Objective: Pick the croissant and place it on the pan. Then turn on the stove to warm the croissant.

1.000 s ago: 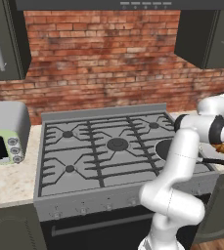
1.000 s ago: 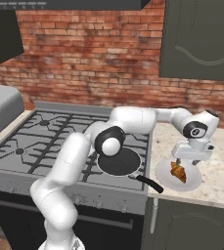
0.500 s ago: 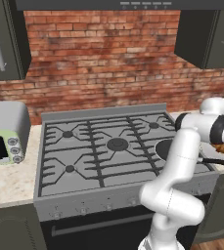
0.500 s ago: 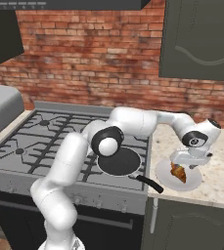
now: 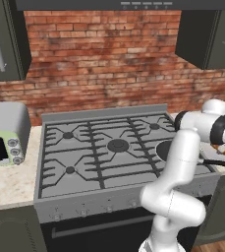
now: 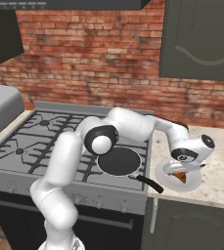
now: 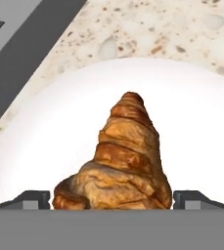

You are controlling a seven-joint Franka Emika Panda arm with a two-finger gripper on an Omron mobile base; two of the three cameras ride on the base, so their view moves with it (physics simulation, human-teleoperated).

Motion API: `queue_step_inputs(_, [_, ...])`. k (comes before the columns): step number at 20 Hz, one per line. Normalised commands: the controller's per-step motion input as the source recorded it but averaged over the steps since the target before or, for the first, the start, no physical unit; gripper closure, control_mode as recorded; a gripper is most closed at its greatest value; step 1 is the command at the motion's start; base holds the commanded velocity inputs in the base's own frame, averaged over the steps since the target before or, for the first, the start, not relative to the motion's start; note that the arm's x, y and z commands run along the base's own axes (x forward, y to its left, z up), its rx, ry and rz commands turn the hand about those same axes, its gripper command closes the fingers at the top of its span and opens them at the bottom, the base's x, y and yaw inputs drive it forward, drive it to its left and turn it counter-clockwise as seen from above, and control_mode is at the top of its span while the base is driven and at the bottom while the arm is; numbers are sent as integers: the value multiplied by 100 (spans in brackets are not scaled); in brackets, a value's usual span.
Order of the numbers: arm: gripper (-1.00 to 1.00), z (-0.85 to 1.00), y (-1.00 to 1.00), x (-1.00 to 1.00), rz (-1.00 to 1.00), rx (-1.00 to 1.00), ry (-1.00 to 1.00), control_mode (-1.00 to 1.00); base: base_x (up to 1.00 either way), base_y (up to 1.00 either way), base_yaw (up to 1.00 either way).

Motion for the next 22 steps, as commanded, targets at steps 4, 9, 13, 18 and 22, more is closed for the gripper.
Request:
queue_step_inputs(4, [100,-47,1,0,0,0,-5,-100,0,0,0])
queue_step_inputs(9, [100,-6,1,7,0,0,0,-100,0,0,0])
queue_step_inputs(13, [100,45,1,-2,1,0,0,-100,0,0,0])
queue_step_inputs(18, [100,53,23,-20,4,0,0,-100,0,0,0])
queue_step_inputs(22, [100,45,39,-32,6,-4,0,-100,0,0,0])
